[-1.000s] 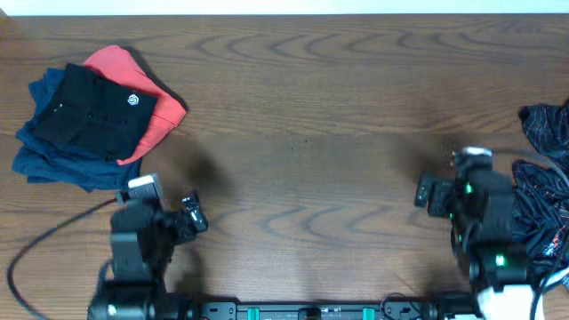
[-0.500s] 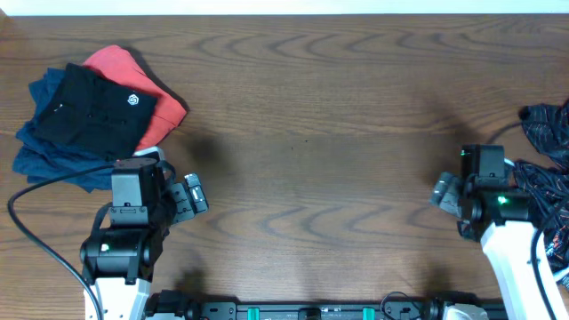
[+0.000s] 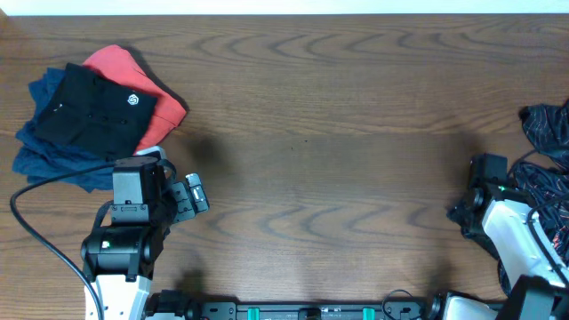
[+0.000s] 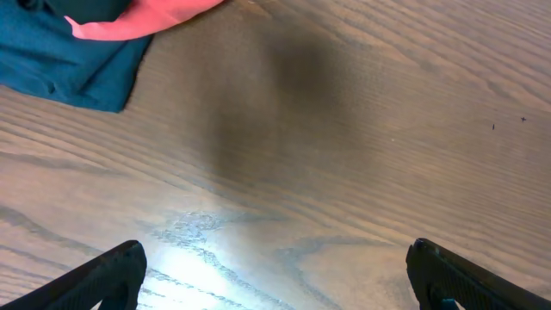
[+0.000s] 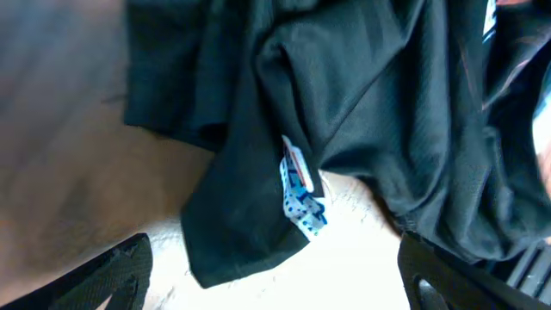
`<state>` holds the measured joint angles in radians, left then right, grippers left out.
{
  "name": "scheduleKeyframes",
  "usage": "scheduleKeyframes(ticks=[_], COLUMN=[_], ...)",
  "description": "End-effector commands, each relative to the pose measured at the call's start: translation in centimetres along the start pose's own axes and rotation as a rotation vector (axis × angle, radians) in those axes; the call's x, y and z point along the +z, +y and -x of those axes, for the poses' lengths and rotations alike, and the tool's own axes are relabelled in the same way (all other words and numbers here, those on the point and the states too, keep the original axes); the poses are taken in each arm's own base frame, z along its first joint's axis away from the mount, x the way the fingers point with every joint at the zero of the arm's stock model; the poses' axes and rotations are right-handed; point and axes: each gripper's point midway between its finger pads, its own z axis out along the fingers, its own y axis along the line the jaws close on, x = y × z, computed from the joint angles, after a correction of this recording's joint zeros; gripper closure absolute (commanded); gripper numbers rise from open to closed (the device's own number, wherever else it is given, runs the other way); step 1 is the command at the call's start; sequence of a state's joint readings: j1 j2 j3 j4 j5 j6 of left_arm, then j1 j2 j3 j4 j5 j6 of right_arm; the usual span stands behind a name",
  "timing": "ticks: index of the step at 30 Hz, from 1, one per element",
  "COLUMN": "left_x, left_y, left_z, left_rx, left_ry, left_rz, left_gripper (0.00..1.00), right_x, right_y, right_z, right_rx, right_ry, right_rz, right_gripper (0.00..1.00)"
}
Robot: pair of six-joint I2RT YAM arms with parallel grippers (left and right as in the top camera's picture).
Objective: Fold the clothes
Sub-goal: 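Reach the right gripper to the black printed shirt and grasp it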
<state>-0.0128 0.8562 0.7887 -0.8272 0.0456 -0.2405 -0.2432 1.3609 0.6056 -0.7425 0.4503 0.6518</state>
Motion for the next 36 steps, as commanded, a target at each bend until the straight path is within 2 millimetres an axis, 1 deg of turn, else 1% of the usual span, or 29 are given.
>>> scheduleKeyframes(ticks=[1,3,5,7,9,10,12,13,15,17,19,20,22,26,27,28,30,31,32,33,35,36], left_x=[-0.3,-0.4,-0.3,-0.4,-0.4,-0.4,-0.3,-0.4,-0.4,-0.4,-0.4,-0.3,-0.3,-0.2,-0.1,-0.1,0.1,0.2,0.3,0.4,0.6,0.8], left_y=[0.0,0.0,0.0,0.0,0.0,0.0,0.0,0.0,0.0,0.0,-0.1,-0.1,-0.2,-0.3,-0.3,-0.3,-0.5,-0.6,-0.7,-0.8,-0.9,-1.0], left_z=[0.5,0.5,0.5,0.6,0.5,0.5,0.5,0.6,0.6,0.7,0.8,0.9,1.1,1.5,1.5,1.6,2.1,2.4,2.7,3.1,3.4,3.6], left_rx=[-0.018,-0.018,-0.018,-0.018,-0.018,-0.018,-0.018,-0.018,-0.018,-0.018,-0.017,-0.018,-0.018,-0.018,-0.018,-0.018,-0.018,-0.018,-0.018,-0.018,-0.019,-0.019], left_ry=[-0.014,-0.014,-0.014,-0.015,-0.015,-0.015,-0.015,-0.016,-0.018,-0.021,-0.024,-0.027,-0.036,-0.045,-0.046,-0.049,-0.063,-0.073,-0.082,-0.091,-0.100,-0.101], left_rz=[0.000,0.000,0.000,0.000,0.000,0.000,0.000,0.000,-0.001,-0.002,-0.003,-0.003,-0.006,-0.010,-0.010,-0.011,-0.015,-0.020,-0.023,-0.026,-0.028,-0.029], left_gripper=[0.02,0.02,0.02,0.02,0.02,0.02,0.02,0.02,0.02,0.02,0.02,0.02,0.02,0.02,0.02,0.02,0.02,0.02,0.02,0.02,0.02,0.02], right_x=[1.3,2.0,2.5,3.0,3.1,3.2,3.2,3.1,2.9,2.0,0.3,-0.5,-1.7,-4.6,-5.7,-6.6,-8.8,-9.8,-11.0,-12.6,-16.4,-18.6], right_y=[-1.3,-1.6,-1.8,-1.9,-1.9,-1.7,-0.8,-0.2,1.7,5.2,8.5,9.8,11.4,14.9,16.2,17.1,19.3,20.4,21.5,22.8,25.2,26.4], right_z=[0.0,0.1,0.2,0.2,0.3,0.4,0.5,0.3,-0.1,-0.7,-1.6,-2.2,-3.2,-6.7,-7.9,-8.7,-10.0,-10.2,-10.2,-9.9,-9.1,-8.6], right_rx=[0.068,0.098,0.126,0.148,0.157,0.159,0.136,0.111,0.045,-0.091,-0.237,-0.291,-0.371,-0.598,-0.664,-0.709,-0.801,-0.839,-0.862,-0.875,-0.873,-0.857], right_ry=[0.004,0.003,-0.003,-0.011,-0.018,-0.022,-0.012,0.002,0.036,0.063,0.072,0.073,0.070,0.050,0.039,0.024,-0.044,-0.097,-0.158,-0.241,-0.407,-0.500], right_rz=[-0.049,-0.051,-0.049,-0.045,-0.041,-0.033,0.017,0.050,0.155,0.346,0.531,0.592,0.653,0.768,0.816,0.852,0.930,0.957,0.985,1.020,1.101,1.151], right_gripper=[0.17,0.23,0.31,0.42,0.57,0.71,0.99,0.99,0.99,0.99,0.99,0.99,0.99,0.99,0.99,0.99,0.99,0.99,0.99,0.99,0.99,0.99])
